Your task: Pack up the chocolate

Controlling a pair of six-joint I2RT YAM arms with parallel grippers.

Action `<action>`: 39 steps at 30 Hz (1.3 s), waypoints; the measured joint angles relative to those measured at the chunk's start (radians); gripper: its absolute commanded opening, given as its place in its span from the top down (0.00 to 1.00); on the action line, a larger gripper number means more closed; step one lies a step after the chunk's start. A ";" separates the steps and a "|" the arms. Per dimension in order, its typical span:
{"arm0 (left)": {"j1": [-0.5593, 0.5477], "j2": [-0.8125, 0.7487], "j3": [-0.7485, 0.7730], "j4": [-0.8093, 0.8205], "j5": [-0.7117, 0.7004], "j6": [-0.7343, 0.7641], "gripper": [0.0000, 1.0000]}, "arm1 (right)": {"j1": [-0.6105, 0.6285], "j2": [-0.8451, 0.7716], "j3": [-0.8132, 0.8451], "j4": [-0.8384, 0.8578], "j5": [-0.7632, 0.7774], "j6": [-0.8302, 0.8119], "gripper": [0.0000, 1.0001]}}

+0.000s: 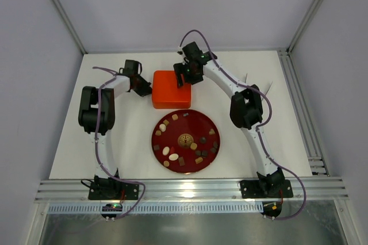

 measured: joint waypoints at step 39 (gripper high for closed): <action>0.132 -0.048 0.051 0.141 0.211 0.161 0.30 | 0.022 0.019 0.052 -0.017 0.097 -0.047 0.24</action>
